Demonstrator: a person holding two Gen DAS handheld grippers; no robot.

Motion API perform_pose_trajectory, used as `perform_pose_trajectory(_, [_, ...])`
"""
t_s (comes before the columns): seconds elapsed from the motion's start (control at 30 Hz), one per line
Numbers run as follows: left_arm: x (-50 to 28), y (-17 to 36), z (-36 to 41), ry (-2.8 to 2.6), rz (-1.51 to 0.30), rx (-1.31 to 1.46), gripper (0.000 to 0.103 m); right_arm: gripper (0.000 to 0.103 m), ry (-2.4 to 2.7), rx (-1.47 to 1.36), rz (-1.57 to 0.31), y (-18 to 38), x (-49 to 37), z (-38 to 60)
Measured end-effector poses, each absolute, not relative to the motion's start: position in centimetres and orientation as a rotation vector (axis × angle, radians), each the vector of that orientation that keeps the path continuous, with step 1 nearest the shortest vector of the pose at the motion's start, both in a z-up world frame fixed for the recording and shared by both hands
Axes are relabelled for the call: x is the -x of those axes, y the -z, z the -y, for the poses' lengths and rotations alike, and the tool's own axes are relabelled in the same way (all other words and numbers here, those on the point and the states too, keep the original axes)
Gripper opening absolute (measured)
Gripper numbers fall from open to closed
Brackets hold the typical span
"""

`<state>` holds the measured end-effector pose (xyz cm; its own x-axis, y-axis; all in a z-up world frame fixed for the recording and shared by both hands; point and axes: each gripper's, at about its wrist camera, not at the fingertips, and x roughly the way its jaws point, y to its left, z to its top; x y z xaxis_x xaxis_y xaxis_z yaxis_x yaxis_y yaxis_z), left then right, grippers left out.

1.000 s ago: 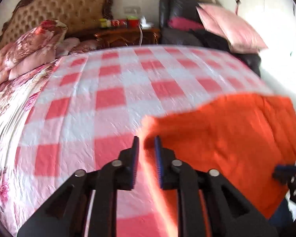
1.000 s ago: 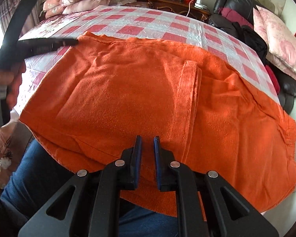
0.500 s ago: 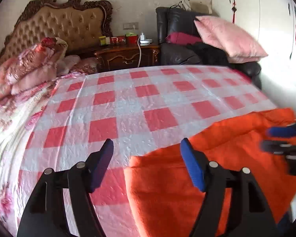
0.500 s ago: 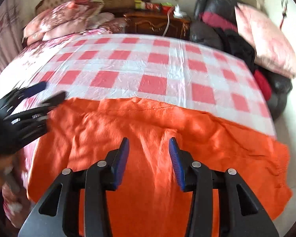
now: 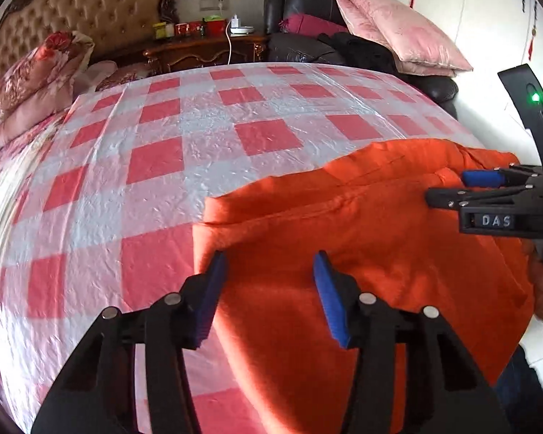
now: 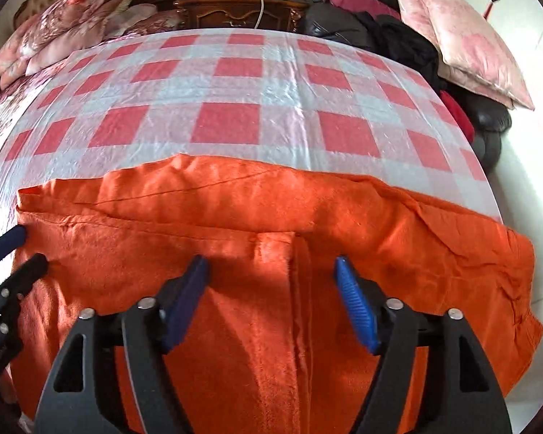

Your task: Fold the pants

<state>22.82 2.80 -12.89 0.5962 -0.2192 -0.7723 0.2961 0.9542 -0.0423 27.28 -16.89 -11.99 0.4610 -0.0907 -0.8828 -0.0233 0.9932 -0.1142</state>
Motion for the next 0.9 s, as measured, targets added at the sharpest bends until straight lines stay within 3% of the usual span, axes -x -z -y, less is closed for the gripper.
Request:
perform_pose_trajectory(0.13, [-22.5,13.0,-2.5,0.305,-0.859,-0.17,0.054,0.072,0.065,0.156,-1.08,12.0,-27.2,16.2])
perform_pose_trajectory(0.23, [-23.1,13.2,-3.7,0.247,-0.864,-0.142,0.074,0.073,0.074,0.154,-1.08,12.0,-27.2,16.2])
perform_pose_trajectory(0.3, [-23.5,13.1,-5.2,0.245,-0.882,-0.062,0.07,0.074,0.073,0.152,-1.081,12.0,-27.2,16.3])
perform_pose_trajectory(0.47, [-22.5,11.5,-6.7,0.273,-0.83,-0.022,0.035,0.074,0.078,0.171,-1.09,11.9,-27.3,16.1])
perform_pose_trajectory(0.9, [-15.1,13.1,-0.4,0.387,-0.892,-0.166,0.033,0.074,-0.009,0.098,-1.05,9.2,-23.7,16.6])
